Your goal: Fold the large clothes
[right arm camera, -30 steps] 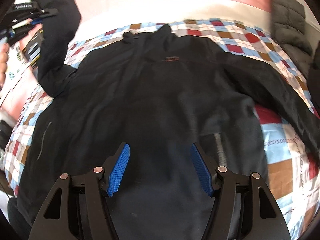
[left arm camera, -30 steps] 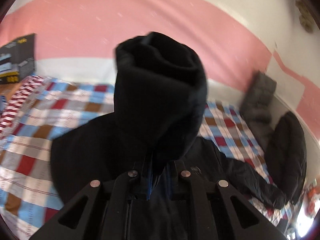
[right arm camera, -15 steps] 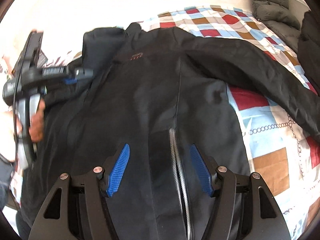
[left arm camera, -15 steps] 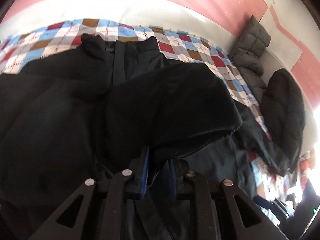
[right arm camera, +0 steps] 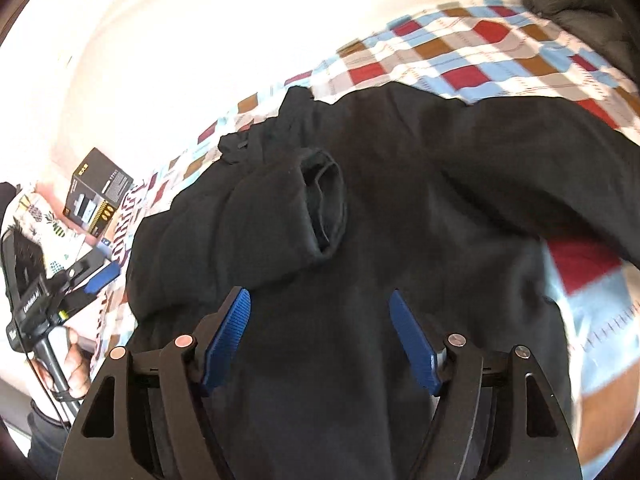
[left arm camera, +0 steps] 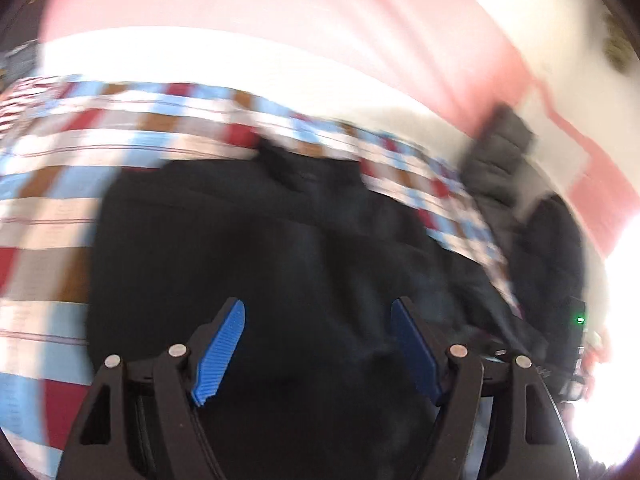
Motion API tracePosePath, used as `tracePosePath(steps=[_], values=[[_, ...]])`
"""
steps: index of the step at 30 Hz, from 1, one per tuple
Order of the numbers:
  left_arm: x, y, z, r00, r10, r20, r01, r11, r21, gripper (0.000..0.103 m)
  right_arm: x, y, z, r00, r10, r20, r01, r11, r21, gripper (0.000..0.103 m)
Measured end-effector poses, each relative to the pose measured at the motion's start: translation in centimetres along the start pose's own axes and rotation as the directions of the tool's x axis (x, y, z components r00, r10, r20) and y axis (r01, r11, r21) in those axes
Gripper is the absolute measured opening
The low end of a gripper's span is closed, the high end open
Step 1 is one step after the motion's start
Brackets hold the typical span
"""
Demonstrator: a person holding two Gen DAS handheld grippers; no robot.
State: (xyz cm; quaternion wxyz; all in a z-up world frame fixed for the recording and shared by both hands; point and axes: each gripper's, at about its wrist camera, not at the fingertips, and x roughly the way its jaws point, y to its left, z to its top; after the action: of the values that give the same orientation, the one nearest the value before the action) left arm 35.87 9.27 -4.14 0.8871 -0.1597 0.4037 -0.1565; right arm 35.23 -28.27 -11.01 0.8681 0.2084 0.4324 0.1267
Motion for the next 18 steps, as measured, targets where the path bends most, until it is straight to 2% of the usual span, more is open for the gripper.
tracePosePath(steps=[3, 7, 8, 9, 10, 11, 13, 14, 16, 18], values=[[-1.0, 4.6, 1.0, 0.992, 0.121, 0.019, -0.12, 0.991, -0.055, 0.071, 3.2, 0.2, 2.0, 0.999, 0.01, -0.033, -0.01, 1.0, 0.0, 0.073], [-0.6, 8.6, 1.7, 0.971, 0.239, 0.016, -0.236, 0.968, -0.09, 0.043, 8.3, -0.4, 4.3, 0.99, 0.04, -0.132, -0.033, 0.998, 0.056, 0.072], [0.0, 9.4, 1.7, 0.969, 0.249, 0.005, -0.247, 0.964, -0.101, 0.031, 9.3, -0.4, 4.8, 0.988, 0.055, -0.147, -0.045, 0.996, 0.072, 0.051], [0.7, 9.7, 1.8, 0.968, 0.25, -0.01, -0.249, 0.962, -0.112, 0.026, 9.4, -0.1, 5.2, 0.988, 0.04, -0.148, -0.031, 0.998, 0.059, 0.019], [1.2, 9.7, 1.8, 0.968, 0.249, -0.02, -0.249, 0.961, -0.116, 0.023, 9.0, 0.5, 5.7, 0.991, 0.009, -0.13, -0.006, 1.0, 0.027, 0.017], [1.8, 9.5, 1.8, 0.969, 0.248, -0.018, -0.248, 0.963, -0.106, 0.023, 8.2, 1.1, 6.4, 0.996, 0.015, -0.088, -0.015, 1.0, -0.003, 0.014], [2.9, 8.8, 2.0, 0.968, 0.251, -0.007, -0.251, 0.966, -0.068, 0.023, 6.9, 1.2, 7.5, 0.999, 0.03, -0.032, -0.031, 0.999, -0.014, 0.014], [3.7, 8.7, 2.0, 0.968, 0.252, -0.008, -0.252, 0.966, -0.048, 0.023, 7.1, 0.7, 7.6, 0.999, 0.004, -0.036, -0.004, 1.0, -0.01, 0.014], [6.3, 8.7, 1.9, 0.961, 0.275, -0.039, -0.275, 0.961, -0.005, 0.023, 8.9, -0.7, 7.1, 0.992, -0.078, -0.101, 0.078, 0.997, -0.009, 0.014], [8.4, 9.0, 1.7, 0.953, 0.287, -0.096, -0.289, 0.957, -0.007, 0.022, 9.9, -1.7, 6.1, 0.986, -0.09, -0.139, 0.09, 0.996, -0.009, 0.019]])
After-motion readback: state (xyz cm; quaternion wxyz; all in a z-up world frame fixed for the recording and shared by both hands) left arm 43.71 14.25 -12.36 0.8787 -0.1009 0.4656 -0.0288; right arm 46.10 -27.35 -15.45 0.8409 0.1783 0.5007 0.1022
